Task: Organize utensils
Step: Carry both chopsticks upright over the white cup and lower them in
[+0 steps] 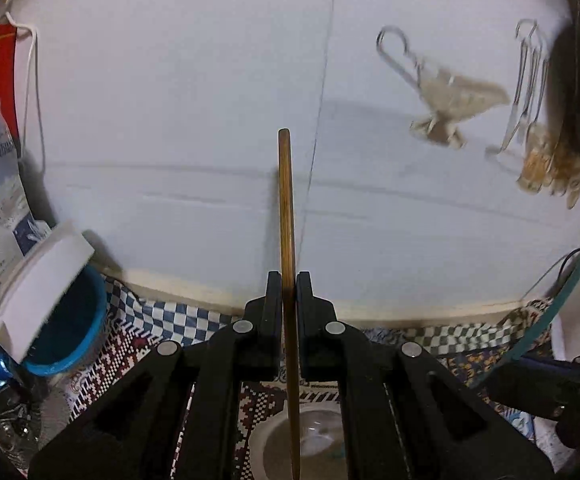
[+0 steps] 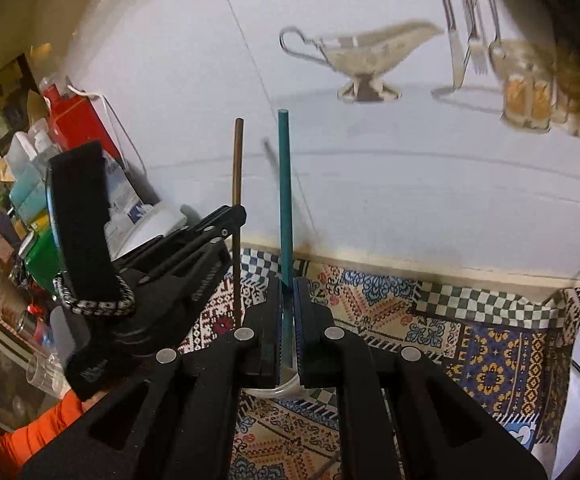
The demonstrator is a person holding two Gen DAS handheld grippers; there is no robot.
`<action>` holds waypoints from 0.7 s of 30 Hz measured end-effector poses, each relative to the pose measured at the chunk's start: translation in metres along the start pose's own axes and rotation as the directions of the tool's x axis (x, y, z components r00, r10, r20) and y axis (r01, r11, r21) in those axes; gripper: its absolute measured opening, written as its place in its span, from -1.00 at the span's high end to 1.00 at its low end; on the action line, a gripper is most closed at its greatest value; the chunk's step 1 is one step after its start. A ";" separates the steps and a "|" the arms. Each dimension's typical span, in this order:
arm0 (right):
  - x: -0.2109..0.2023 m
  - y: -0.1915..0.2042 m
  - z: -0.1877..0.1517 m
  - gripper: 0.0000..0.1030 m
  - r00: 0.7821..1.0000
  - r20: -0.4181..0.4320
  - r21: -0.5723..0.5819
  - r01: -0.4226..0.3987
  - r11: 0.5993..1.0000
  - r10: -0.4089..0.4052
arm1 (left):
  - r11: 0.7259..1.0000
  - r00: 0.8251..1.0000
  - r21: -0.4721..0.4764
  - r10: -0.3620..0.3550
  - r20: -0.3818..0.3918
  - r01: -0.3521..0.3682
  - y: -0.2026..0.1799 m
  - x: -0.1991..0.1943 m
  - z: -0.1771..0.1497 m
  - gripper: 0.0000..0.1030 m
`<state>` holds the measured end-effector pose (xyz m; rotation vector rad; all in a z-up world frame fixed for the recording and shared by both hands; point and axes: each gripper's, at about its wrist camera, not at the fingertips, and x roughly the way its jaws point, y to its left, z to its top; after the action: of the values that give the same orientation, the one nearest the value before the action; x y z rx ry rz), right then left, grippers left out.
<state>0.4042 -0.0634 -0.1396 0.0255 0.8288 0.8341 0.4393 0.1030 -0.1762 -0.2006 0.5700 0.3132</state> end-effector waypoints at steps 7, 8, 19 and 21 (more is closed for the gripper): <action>0.018 -0.002 -0.006 0.89 0.998 -0.061 0.004 -0.001 1.000 0.001 | 1.000 0.998 0.011 -0.003 -0.061 0.003 0.007 0.010 -0.020 0.90; 0.020 -0.003 -0.007 0.89 0.998 -0.068 0.007 -0.001 1.000 0.001 | 1.000 0.998 0.014 -0.004 -0.069 0.005 0.008 0.009 -0.022 0.90; 0.042 -0.002 -0.019 0.89 0.990 -0.142 -0.001 0.020 1.000 -0.020 | 0.998 0.980 0.005 -0.058 -0.193 0.061 0.018 -0.009 -0.046 0.90; 0.044 0.001 -0.020 0.89 0.988 -0.152 -0.008 0.023 1.000 -0.024 | 0.998 0.976 0.012 -0.062 -0.209 0.066 0.018 -0.013 -0.049 0.90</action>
<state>0.4066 -0.0393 -0.1812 -0.0541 0.9679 0.8239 0.3987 0.1031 -0.2112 -0.2349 0.7721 0.2253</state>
